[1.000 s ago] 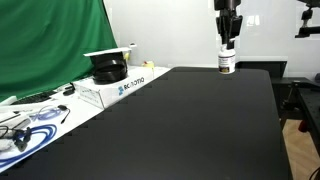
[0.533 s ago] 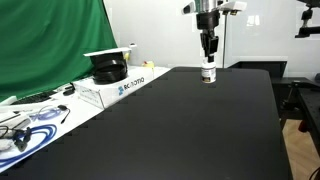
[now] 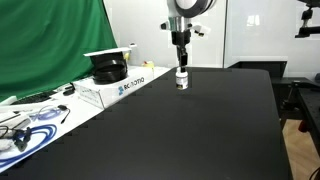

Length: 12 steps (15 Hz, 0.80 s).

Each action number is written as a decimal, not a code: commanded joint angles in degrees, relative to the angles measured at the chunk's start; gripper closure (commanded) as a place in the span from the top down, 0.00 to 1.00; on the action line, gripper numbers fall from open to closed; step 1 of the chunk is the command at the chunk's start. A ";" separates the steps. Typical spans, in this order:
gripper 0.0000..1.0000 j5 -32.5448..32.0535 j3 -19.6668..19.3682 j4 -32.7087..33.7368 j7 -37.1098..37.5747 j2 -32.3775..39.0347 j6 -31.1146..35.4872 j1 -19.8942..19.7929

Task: Move the white bottle to the right side of the table

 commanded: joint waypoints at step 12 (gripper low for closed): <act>0.19 1.93 5.71 13.62 -2.08 12.37 -3.11 -7.48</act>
